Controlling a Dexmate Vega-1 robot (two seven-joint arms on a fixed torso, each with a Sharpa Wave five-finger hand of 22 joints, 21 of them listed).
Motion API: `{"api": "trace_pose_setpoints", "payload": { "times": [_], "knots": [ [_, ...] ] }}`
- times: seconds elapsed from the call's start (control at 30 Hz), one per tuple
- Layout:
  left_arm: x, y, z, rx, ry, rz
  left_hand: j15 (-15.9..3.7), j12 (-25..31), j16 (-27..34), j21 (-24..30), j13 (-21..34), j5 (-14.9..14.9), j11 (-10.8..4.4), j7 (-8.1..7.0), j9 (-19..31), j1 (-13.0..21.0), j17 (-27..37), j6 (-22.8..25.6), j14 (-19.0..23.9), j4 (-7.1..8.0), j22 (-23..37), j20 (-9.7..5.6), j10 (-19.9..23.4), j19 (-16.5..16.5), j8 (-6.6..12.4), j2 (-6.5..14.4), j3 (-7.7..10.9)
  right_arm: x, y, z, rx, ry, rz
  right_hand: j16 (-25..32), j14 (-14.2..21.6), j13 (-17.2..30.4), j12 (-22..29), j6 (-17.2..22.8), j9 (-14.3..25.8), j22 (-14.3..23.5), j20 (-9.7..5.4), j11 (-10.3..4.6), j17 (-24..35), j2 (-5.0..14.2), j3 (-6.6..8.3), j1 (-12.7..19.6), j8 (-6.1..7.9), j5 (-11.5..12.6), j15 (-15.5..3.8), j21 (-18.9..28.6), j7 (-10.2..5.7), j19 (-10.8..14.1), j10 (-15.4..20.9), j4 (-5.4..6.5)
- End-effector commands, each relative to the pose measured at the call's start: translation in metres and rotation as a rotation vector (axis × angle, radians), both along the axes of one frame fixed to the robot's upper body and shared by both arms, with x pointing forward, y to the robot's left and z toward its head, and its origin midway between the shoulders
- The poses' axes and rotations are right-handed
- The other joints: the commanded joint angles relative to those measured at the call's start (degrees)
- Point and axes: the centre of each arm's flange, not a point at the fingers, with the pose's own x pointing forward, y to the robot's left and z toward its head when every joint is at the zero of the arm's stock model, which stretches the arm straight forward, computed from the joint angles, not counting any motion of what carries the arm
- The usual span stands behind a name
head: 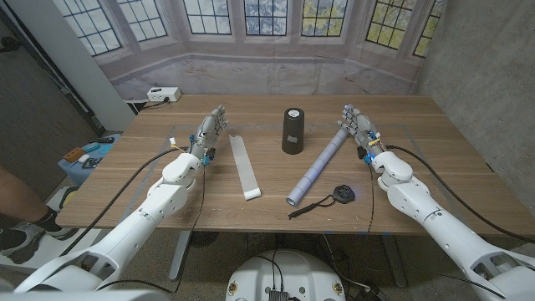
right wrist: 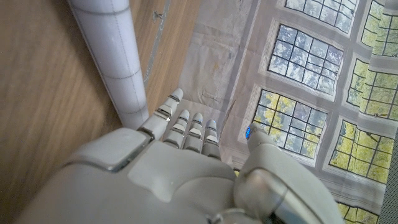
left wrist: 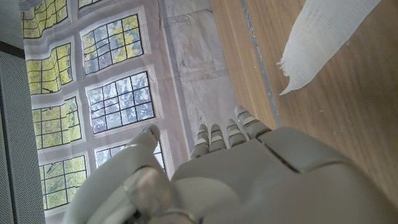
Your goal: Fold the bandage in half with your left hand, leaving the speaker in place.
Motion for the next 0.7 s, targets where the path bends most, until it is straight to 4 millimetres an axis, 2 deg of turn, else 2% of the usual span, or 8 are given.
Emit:
{"api": "trace_pose_setpoints", "payload": {
  "times": [0.03,0.53,0.63,0.7],
  "knots": [
    [-0.004,0.006,-0.001,0.008,-0.003,0.038,0.19,0.29,0.12,0.26,0.19,0.12,0.24,0.07,0.27,1.25,0.24,1.14,0.69,-1.4,0.09,0.06,0.88,0.78,0.28,-0.2,0.34,-0.009,0.009,-0.008,0.005,0.007,-0.04,0.38,0.46,0.17,0.31,0.92,0.3,0.17,-3.88,0.04,-0.02,0.05,0.58,0.61,0.39,0.21,-3.31,0.33,-0.02,0.46,0.76,-0.21],
    [-0.005,0.011,0.009,0.061,-0.009,0.05,0.1,0.11,-0.2,0.04,0.22,0.04,-0.08,0.0,0.3,3.42,0.25,2.11,1.09,-4.19,0.1,0.15,1.74,1.3,0.13,-0.04,1.25,-0.008,0.011,-0.006,0.001,-0.003,-0.049,0.62,0.53,0.15,0.29,1.62,0.29,0.17,-3.81,0.09,-0.32,0.16,0.68,0.92,0.56,0.1,-3.24,0.42,0.24,0.58,0.76,-0.69],
    [-0.005,0.011,0.011,0.074,-0.016,0.064,0.08,0.08,-0.31,-0.08,0.23,0.21,-0.34,-0.19,0.33,4.66,0.25,3.1,1.26,-5.73,0.11,0.3,2.37,1.47,0.25,0.07,1.77,-0.008,0.01,-0.004,-0.004,-0.008,-0.052,0.71,0.53,0.14,0.3,1.67,0.29,0.16,-3.76,0.21,-0.43,0.2,0.68,0.95,0.52,0.04,-3.16,0.45,0.27,0.62,0.79,-0.82],
    [-0.006,0.01,0.013,0.08,-0.026,0.089,-0.56,0.21,-0.24,-0.06,0.25,0.41,-0.84,-0.42,0.37,6.12,0.25,5.18,2.02,-7.72,0.15,0.33,3.63,2.11,0.58,-0.04,2.22,-0.007,0.009,-0.003,-0.005,-0.01,-0.054,0.75,0.53,0.14,0.31,1.74,0.29,0.16,-3.68,0.21,-0.47,0.23,0.69,0.97,0.52,0.03,-3.09,0.48,0.35,0.69,0.83,-0.87]
  ]
}}
